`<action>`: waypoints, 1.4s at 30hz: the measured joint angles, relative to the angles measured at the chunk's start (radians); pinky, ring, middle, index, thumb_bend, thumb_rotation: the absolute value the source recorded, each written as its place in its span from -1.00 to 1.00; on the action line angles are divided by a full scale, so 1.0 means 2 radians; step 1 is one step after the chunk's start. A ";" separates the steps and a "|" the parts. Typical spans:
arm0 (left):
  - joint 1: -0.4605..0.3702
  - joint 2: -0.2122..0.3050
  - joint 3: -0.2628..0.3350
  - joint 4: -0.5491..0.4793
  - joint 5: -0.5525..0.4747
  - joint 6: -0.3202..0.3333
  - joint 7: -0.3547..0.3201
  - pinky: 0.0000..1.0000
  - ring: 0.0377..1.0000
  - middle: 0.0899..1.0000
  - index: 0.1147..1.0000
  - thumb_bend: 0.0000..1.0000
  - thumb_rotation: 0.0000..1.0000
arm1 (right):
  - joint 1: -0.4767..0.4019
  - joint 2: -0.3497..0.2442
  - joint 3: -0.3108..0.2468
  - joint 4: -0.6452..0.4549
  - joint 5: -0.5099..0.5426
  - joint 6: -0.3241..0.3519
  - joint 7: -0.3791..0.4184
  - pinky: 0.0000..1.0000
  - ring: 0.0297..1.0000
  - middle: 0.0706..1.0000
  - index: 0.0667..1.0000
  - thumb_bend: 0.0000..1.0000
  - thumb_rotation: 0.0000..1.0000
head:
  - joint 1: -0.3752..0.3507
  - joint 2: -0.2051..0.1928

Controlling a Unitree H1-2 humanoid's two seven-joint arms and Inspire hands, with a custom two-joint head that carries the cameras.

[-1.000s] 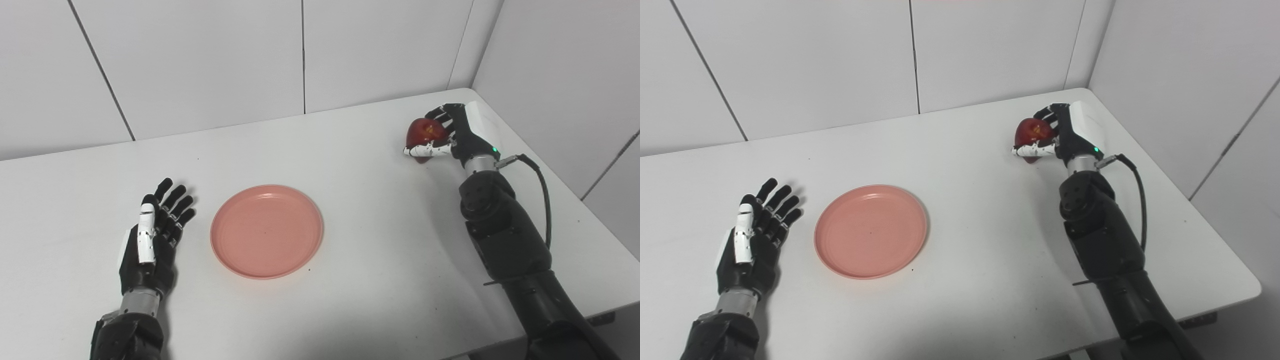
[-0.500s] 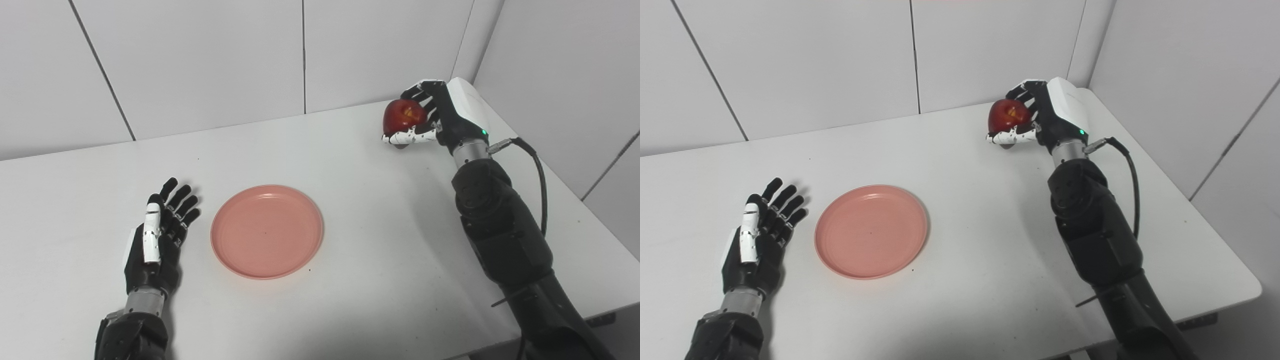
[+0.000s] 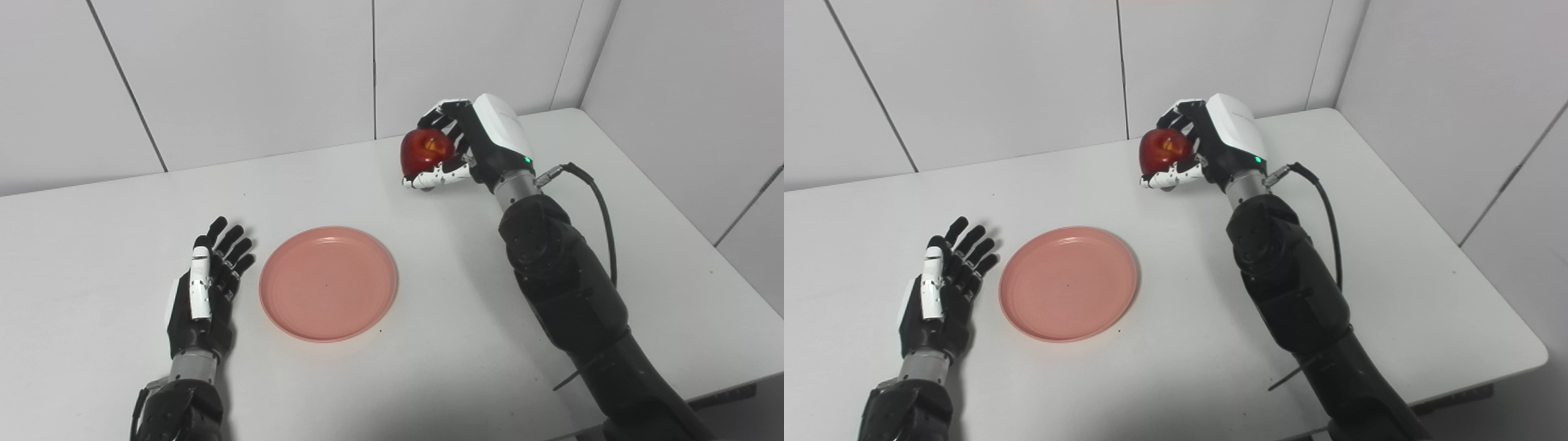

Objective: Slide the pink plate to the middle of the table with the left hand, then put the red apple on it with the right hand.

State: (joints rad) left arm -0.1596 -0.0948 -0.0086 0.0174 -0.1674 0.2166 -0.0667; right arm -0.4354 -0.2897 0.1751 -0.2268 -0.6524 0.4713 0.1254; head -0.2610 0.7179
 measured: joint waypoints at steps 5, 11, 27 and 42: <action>0.000 -0.005 -0.007 0.001 0.001 0.000 0.003 0.77 0.76 0.78 0.76 -0.16 1.00 | -0.011 0.021 0.027 0.000 -0.009 -0.002 0.007 -0.40 -0.28 -0.19 -0.10 0.04 -0.73 | 0.025 0.001; 0.001 -0.016 -0.009 0.001 0.002 0.000 0.012 0.73 0.74 0.75 0.73 -0.18 1.00 | -0.014 0.040 0.055 0.011 -0.016 -0.015 0.010 -0.43 -0.32 -0.19 -0.11 0.04 -0.73 | 0.067 0.002; -0.002 -0.033 -0.007 0.004 0.011 -0.002 0.033 0.71 0.71 0.72 0.72 -0.18 1.00 | -0.007 0.085 0.098 0.044 -0.019 -0.038 0.010 -0.53 -0.39 -0.24 -0.10 0.04 -0.73 | 0.121 0.004; -0.004 -0.040 -0.004 0.005 0.014 -0.002 0.043 0.68 0.70 0.71 0.70 -0.18 1.00 | 0.012 0.089 0.113 0.074 -0.016 -0.043 0.010 -0.50 -0.37 -0.22 -0.10 0.04 -0.73 | 0.129 0.012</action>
State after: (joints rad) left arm -0.1675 -0.1752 -0.0163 0.0275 -0.1400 0.2117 0.0199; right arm -0.4108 -0.1118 0.4002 -0.0790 -0.6842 0.3859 0.1451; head -0.0031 0.7424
